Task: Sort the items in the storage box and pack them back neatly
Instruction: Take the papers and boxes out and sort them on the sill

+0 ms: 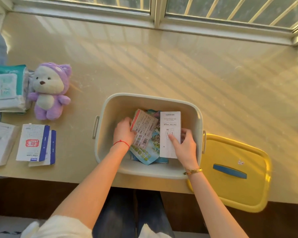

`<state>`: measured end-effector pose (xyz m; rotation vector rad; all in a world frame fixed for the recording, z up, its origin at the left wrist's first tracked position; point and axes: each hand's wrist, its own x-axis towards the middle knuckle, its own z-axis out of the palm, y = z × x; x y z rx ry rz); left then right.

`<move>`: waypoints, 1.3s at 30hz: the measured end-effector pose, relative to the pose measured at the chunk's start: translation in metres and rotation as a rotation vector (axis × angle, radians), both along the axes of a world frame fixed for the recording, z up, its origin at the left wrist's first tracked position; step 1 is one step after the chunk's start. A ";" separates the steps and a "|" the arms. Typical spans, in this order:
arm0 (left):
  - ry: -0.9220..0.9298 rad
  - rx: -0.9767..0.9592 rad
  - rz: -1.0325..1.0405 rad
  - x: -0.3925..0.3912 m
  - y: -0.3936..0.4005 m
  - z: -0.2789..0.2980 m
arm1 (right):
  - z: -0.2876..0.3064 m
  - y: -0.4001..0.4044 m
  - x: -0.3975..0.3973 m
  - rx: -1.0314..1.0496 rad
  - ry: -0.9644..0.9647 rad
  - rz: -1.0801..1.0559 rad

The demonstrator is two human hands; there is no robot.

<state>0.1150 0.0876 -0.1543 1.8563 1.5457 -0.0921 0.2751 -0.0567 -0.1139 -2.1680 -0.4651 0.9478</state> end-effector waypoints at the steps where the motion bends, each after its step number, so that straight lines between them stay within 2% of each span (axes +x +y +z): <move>1: -0.034 0.037 -0.003 -0.003 0.000 0.009 | 0.005 0.001 -0.002 0.009 0.000 -0.003; 5: -0.145 0.088 0.044 -0.025 -0.002 0.056 | 0.032 0.009 -0.014 0.075 0.042 -0.005; 13: -0.410 0.067 0.378 -0.129 0.007 0.138 | 0.095 0.051 -0.086 0.201 0.121 0.110; 16: -0.438 0.080 0.489 -0.182 0.009 0.154 | 0.110 0.065 -0.124 0.231 0.139 0.174; 20: -0.386 0.047 0.573 -0.246 0.016 0.143 | 0.113 0.080 -0.176 0.228 0.172 0.214; 26: -0.373 -0.144 0.504 -0.281 0.032 0.088 | 0.087 0.100 -0.244 0.164 0.169 0.180; 33: -0.413 -0.418 0.360 -0.279 0.040 0.027 | 0.053 0.118 -0.286 0.111 0.158 0.001; 36: -0.399 -0.424 0.248 -0.287 0.044 0.018 | 0.047 0.127 -0.299 0.102 0.139 -0.045; 39: -0.328 -0.245 0.115 -0.308 0.055 0.022 | 0.045 0.142 -0.315 0.096 0.139 -0.077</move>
